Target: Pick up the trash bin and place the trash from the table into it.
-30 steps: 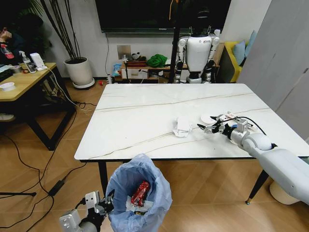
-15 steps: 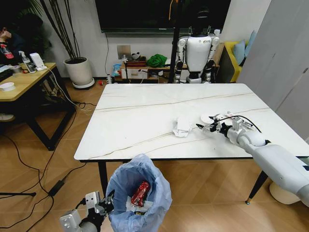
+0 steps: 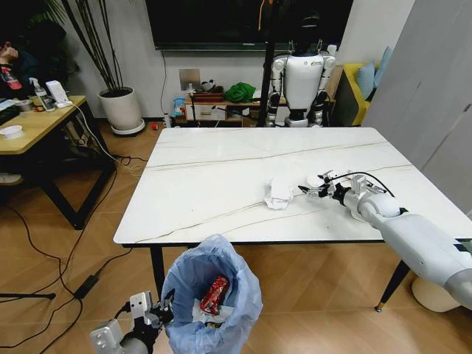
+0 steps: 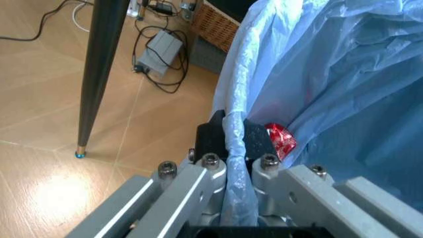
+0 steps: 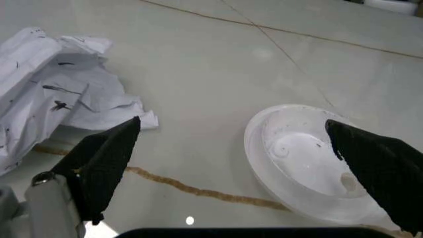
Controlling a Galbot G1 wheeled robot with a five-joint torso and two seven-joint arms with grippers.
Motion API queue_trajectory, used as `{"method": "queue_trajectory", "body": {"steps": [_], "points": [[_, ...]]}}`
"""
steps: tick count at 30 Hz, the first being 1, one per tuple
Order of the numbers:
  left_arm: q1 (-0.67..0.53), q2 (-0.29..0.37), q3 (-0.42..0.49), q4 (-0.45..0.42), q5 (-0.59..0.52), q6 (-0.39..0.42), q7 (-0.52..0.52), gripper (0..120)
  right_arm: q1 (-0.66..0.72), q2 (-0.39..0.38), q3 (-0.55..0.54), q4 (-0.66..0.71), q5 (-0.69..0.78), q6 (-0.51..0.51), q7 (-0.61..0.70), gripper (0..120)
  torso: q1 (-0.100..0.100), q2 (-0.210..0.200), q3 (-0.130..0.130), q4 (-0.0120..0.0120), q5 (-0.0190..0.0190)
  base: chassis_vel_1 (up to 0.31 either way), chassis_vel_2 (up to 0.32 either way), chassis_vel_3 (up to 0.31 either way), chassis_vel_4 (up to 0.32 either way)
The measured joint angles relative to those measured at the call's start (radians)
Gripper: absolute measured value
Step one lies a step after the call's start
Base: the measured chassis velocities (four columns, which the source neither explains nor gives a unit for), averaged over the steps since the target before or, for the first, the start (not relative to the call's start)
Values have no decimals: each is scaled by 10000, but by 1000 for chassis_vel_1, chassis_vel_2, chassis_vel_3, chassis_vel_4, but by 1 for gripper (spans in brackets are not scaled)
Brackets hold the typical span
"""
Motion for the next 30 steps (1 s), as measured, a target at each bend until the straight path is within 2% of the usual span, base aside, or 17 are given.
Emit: {"method": "queue_trajectory", "body": {"steps": [15,17,18,21,22,26,30], "points": [[74,-10,-35,-49,17,-25,14,0,222,201,-98,-530,-66,-9,-84,97,0,0,0,2,0,0,0,0,0],[75,-15,-36,-49,19,-29,17,0,226,214,-120,-573,-78,-10,-114,89,0,0,0,1,1,0,0,0,0],[75,-15,-36,-49,19,-29,17,0,226,214,-120,-573,-78,-10,-114,89,0,0,0,1,1,0,0,0,0],[69,-18,-30,-49,20,-30,17,0,259,226,-139,-631,-93,-15,-132,74,0,0,0,1,-1,0,0,0,0],[69,-18,-30,-49,20,-30,17,0,259,226,-139,-631,-93,-15,-132,74,0,0,0,1,-1,0,0,0,0],[80,-15,-30,-49,22,-30,18,0,267,202,-184,-639,-115,-20,-149,56,0,0,0,1,-1,0,0,0,0],[82,-9,-34,-49,22,-31,18,0,261,197,-204,-638,-146,-29,-151,48,0,0,0,1,0,0,0,0,0]]}}
